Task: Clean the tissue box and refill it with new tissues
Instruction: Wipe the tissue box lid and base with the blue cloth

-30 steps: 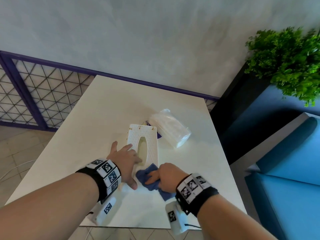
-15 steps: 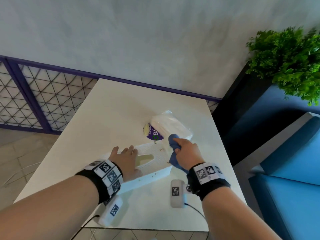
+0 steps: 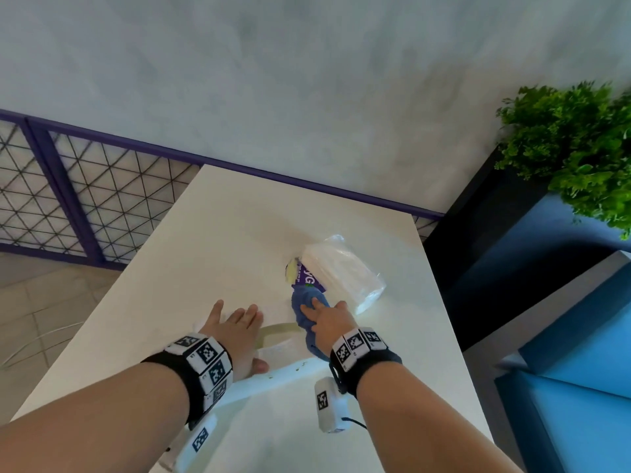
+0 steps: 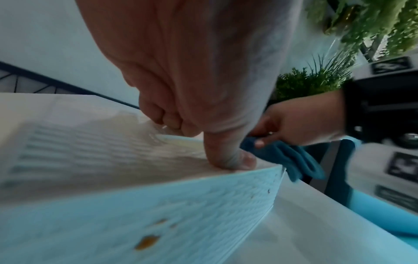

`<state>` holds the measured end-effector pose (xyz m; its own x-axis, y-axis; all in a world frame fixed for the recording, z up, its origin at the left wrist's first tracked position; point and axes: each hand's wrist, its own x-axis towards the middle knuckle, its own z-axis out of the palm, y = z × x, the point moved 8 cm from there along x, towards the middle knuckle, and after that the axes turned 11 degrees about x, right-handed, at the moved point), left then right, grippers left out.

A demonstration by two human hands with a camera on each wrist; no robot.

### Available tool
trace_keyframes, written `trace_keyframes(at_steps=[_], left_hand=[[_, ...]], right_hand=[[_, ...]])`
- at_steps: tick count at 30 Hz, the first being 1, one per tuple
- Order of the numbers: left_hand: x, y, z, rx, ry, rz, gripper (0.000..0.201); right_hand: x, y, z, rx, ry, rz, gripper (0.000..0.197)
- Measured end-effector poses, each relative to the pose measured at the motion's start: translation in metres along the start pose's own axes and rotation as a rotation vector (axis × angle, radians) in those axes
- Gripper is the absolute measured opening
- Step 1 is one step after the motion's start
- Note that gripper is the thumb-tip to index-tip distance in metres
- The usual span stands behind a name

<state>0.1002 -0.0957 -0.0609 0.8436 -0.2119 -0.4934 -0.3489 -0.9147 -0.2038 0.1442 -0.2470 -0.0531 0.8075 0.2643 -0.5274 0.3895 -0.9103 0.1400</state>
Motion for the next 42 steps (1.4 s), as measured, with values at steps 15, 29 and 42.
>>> trace_keyframes(at_steps=[15, 29, 42], left_hand=[[0.001, 0.001, -0.007, 0.025, 0.027, -0.029, 0.094], [-0.007, -0.003, -0.009, -0.001, 0.009, -0.02, 0.092], [-0.004, 0.002, -0.009, -0.015, 0.025, -0.028, 0.094]], right_hand=[[0.012, -0.027, -0.011, -0.009, 0.014, 0.028, 0.076], [-0.001, 0.001, -0.003, -0.032, 0.039, 0.048, 0.063], [0.004, -0.008, -0.016, 0.065, 0.001, 0.105, 0.078]])
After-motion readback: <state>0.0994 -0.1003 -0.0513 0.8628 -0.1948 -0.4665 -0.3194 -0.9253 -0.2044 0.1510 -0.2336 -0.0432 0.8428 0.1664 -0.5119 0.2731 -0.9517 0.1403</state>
